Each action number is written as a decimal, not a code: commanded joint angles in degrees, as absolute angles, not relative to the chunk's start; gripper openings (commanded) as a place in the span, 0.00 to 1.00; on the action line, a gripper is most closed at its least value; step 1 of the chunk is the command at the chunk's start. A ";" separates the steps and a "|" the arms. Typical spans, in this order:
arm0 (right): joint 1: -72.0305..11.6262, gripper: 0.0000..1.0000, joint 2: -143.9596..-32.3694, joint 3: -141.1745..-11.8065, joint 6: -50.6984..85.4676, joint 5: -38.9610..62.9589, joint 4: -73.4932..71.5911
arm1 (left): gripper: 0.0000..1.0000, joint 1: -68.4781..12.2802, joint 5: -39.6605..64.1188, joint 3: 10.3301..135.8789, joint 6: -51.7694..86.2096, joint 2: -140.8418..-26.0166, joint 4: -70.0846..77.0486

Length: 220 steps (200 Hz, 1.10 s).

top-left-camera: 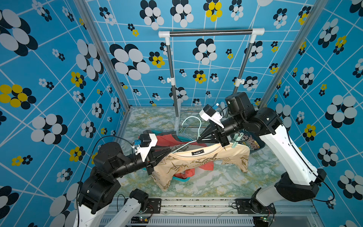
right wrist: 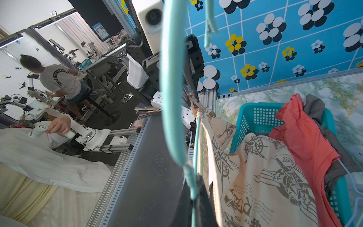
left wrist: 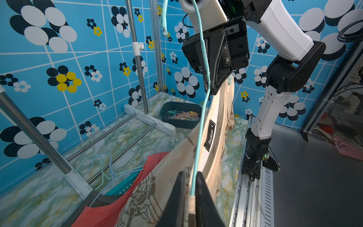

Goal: Use clothespins to secure the t-shirt on both sides of the hanger
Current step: Adjust the clothespin on the hanger.

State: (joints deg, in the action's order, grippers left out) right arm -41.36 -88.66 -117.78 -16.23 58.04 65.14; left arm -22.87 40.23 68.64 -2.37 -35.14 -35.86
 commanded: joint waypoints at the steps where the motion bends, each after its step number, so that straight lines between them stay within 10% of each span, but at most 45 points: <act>1: -41.17 0.00 -86.86 -117.83 -14.63 62.17 60.91 | 0.00 -22.33 39.62 66.94 0.18 -33.76 -31.77; 220: -40.79 0.00 -75.41 -98.09 9.73 71.24 21.65 | 0.00 -19.78 33.67 56.48 19.70 -30.21 -1.79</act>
State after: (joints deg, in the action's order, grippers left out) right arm -40.03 -76.23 -97.58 7.03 64.51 29.47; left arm -20.62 37.32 58.00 16.19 -30.09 -4.03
